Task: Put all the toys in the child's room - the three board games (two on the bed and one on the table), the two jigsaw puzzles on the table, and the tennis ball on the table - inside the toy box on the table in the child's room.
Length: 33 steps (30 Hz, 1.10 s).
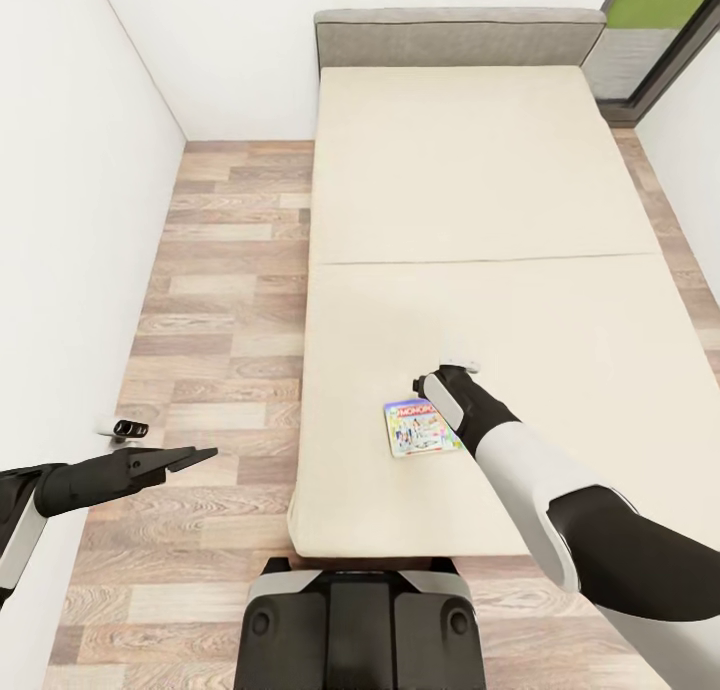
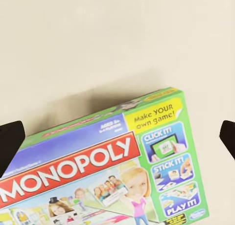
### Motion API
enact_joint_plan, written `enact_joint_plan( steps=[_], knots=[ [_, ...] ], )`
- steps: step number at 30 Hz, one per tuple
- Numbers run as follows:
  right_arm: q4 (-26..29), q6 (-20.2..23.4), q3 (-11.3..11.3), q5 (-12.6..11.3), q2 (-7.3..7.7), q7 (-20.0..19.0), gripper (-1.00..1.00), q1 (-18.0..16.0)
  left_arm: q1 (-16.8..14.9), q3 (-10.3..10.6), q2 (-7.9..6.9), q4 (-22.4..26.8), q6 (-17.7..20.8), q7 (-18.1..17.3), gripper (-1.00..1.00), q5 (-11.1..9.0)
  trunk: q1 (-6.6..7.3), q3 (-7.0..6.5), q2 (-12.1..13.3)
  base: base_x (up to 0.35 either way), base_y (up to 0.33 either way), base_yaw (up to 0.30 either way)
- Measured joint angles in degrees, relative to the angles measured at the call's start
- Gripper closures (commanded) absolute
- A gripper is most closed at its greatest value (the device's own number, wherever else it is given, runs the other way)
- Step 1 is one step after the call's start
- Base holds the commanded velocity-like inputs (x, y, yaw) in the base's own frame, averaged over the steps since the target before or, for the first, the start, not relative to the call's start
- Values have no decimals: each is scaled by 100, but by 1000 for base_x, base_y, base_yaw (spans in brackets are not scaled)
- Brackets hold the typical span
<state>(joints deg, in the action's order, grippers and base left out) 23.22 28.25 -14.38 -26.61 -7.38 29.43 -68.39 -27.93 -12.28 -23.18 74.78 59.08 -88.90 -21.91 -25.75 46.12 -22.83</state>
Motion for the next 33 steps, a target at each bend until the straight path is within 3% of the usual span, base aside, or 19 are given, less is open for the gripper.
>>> enact_joint_plan(
  steps=[13,33],
  knots=[
    [1,15,-1,-1,36,-82,-100,-239,0,5,13,0,-5,7,-100,17,0,123,0,0,0,0],
    [-8,12,-8,-1,38,-167,-100,-259,0,5,24,0,-9,15,-100,20,0,312,0,0,0,0]
  ],
)
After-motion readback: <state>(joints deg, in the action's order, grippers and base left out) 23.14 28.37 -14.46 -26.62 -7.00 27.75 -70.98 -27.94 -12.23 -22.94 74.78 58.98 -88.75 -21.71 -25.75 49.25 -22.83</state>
